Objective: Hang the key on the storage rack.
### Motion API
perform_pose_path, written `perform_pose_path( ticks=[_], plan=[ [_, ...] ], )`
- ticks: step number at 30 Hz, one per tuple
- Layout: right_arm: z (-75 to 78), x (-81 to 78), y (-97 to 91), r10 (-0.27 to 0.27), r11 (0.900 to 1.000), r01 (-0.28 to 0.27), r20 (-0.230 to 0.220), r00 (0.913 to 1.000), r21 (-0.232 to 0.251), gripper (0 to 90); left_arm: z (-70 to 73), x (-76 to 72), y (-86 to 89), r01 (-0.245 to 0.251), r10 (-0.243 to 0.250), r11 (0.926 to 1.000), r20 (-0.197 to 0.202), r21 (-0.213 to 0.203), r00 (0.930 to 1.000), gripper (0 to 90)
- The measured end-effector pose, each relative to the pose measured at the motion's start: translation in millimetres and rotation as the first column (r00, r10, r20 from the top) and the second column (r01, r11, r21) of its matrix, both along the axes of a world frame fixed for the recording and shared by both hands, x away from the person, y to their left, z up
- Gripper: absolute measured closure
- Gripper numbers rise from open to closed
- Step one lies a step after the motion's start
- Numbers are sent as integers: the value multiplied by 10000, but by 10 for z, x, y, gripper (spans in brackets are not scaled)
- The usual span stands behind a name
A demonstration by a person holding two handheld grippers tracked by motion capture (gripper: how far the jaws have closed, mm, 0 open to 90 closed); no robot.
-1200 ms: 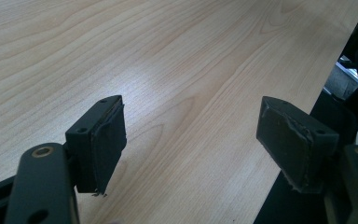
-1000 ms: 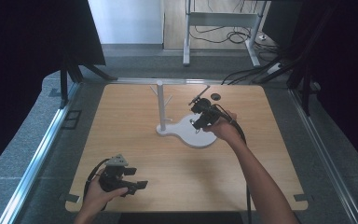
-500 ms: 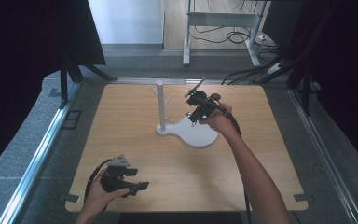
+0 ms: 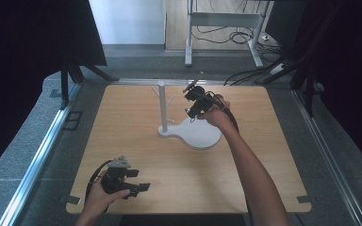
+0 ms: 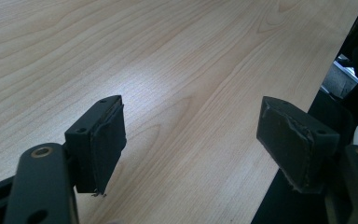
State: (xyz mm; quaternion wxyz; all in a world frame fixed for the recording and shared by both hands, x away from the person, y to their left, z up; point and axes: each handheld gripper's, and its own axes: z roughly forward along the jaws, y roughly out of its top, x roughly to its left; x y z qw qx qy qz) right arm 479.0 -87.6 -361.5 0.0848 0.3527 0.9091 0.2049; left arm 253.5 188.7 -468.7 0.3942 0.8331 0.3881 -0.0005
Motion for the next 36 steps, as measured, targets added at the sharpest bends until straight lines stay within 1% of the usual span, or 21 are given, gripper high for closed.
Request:
perform_pose_path(
  ticks=[16,20,22,26,30,36],
  plan=[
    [14,146,159,50,10000,-50,22,10000,24,848,8,-2,18,-13,13,10000,-3,-91,10000,241],
    [48,177,202,81,9999,-82,71,9999,82,848,4,0,21,-45,44,10000,-14,-78,10000,242],
    [59,202,224,111,9999,-111,79,9999,-12,848,5,-1,16,-20,20,10000,-21,-75,10000,242],
    [71,246,253,57,10000,-57,73,10000,-35,848,10,-7,11,9,-9,10000,19,-87,10000,241],
    [87,285,290,49,10000,-48,88,9999,-49,848,7,-5,25,-40,39,9999,-23,-125,10000,241],
    [117,337,330,-65,10000,66,176,9998,-60,848,10,-7,28,-43,43,9999,8,-142,10000,242]
  ],
)
